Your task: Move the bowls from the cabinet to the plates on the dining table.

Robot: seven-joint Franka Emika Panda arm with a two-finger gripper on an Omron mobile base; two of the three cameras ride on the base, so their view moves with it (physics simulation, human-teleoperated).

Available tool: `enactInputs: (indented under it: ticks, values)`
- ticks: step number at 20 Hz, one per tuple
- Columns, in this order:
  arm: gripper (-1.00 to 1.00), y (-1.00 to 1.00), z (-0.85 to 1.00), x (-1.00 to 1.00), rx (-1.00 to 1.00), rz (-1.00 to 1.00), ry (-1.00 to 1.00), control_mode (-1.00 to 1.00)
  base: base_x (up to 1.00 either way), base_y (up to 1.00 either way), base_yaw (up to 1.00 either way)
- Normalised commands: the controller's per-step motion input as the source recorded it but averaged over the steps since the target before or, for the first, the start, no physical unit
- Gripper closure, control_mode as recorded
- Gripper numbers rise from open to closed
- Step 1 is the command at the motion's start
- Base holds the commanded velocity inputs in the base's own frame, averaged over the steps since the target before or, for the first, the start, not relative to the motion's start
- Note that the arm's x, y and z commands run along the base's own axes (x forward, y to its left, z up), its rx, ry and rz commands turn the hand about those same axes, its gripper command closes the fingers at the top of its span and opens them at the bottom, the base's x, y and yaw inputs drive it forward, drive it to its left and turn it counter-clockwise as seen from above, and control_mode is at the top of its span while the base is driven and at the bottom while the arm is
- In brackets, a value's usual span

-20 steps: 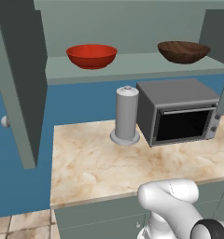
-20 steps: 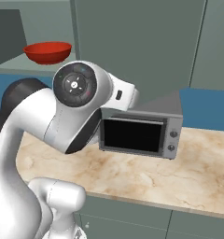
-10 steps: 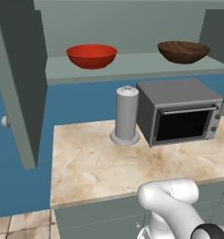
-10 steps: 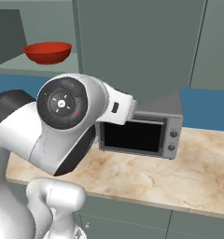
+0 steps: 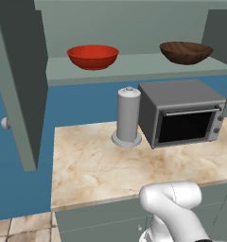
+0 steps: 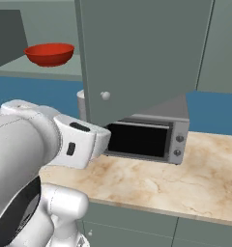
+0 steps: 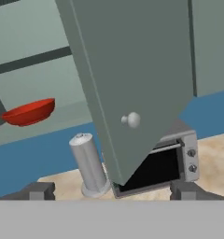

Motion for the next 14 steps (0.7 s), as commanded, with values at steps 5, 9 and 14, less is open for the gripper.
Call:
enactInputs:
  ticks: [5, 9, 14]
  values:
    - [-1.00, 0.81, 0.00, -0.55, -0.01, -0.14, 0.00, -1.00, 0.00, 0.00, 0.00]
    - [-1.00, 0.75, 0.00, -0.07, -0.07, -0.14, 0.00, -1.00, 0.00, 0.00, 0.00]
    - [-1.00, 0.61, 0.00, 0.10, -0.14, -0.16, 0.03, -1.00, 0.00, 0.00, 0.00]
